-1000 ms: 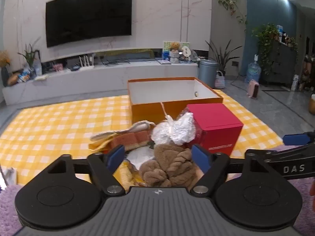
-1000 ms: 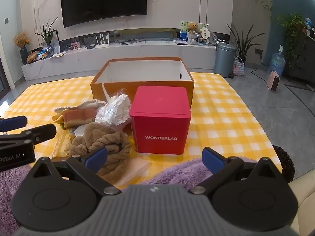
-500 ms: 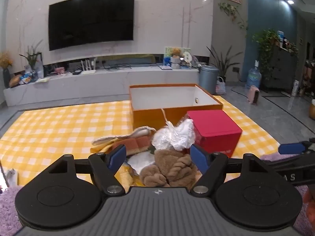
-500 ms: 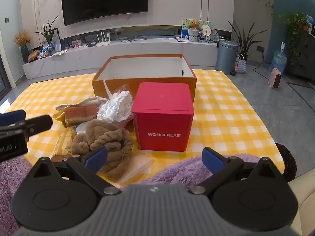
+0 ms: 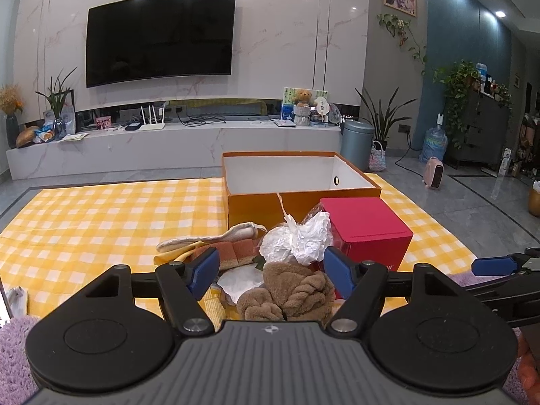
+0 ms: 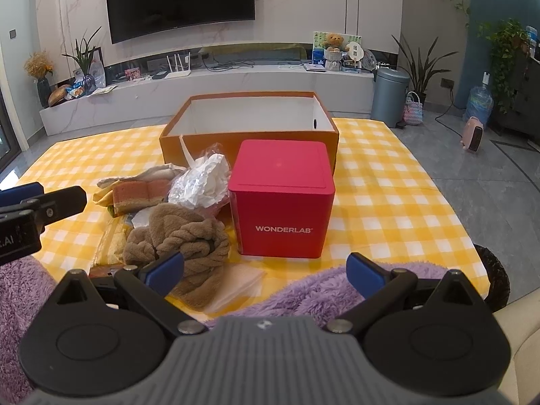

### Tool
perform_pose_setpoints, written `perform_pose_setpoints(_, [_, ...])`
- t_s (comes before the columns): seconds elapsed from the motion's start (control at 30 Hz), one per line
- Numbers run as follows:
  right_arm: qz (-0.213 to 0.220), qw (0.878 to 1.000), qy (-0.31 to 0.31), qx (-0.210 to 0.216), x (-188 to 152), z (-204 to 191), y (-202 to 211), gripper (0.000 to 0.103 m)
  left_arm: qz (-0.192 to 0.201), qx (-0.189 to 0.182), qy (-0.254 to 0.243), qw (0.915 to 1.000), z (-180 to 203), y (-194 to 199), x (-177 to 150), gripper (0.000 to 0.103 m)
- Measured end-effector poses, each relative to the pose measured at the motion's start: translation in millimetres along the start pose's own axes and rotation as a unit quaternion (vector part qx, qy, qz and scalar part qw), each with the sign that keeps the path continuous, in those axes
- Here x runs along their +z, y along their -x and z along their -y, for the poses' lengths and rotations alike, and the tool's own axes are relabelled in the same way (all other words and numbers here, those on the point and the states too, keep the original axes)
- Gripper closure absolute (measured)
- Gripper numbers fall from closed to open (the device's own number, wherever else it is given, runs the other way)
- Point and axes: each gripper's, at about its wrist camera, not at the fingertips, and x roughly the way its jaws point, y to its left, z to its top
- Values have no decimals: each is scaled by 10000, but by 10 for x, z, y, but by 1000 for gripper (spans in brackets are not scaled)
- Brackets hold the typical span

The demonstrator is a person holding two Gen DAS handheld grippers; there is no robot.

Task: Organize soft objects

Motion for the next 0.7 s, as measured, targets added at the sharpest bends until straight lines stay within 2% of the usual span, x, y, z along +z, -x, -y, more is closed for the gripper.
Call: perform_pose_setpoints(0.7, [-11, 10000, -22, -6, -13, 11, 0, 3, -52, -134, -58, 9999, 10, -27, -33, 19])
